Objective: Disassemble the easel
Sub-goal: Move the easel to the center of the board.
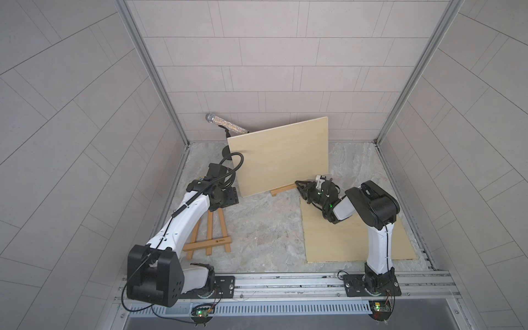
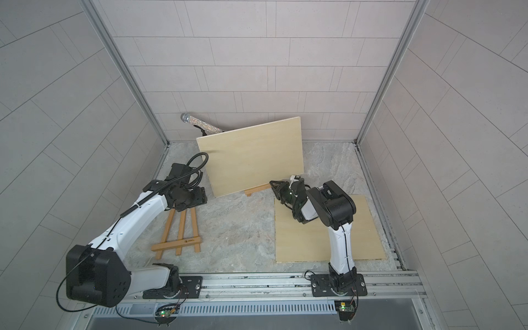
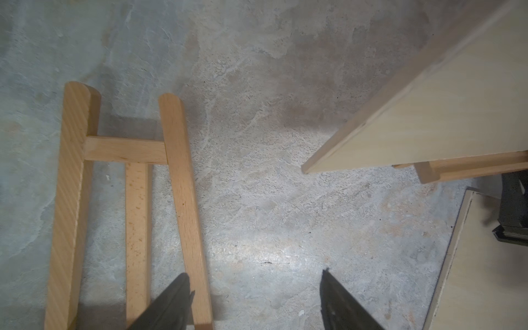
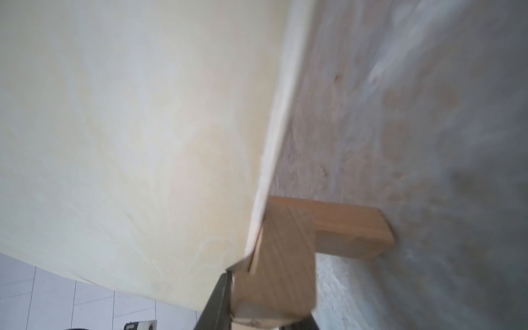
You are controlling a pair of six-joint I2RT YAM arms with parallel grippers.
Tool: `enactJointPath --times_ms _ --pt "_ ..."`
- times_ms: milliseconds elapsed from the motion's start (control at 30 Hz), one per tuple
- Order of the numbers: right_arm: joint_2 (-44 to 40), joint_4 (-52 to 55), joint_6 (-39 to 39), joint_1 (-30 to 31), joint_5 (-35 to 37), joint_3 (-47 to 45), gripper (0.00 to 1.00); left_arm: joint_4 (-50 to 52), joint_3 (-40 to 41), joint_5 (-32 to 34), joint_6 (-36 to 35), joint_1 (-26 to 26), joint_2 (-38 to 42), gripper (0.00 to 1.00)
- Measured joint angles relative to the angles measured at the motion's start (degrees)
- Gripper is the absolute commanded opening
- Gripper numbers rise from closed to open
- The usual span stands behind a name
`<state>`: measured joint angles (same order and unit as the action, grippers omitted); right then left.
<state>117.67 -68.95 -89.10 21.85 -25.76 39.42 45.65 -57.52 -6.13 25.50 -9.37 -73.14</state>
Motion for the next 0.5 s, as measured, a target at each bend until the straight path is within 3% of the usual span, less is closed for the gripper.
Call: enactJointPath --times_ms 333,500 --pt "0.0 0.17 -0.04 4.9 -1.84 0.0 0.0 0.35 3.45 1.9 -0.07 1.38 4.81 0.77" --pt "-0.11 0.94 -0.02 4.57 -2.91 0.31 0.28 0.42 4.7 2.84 -0.39 1.86 8.13 0.79"
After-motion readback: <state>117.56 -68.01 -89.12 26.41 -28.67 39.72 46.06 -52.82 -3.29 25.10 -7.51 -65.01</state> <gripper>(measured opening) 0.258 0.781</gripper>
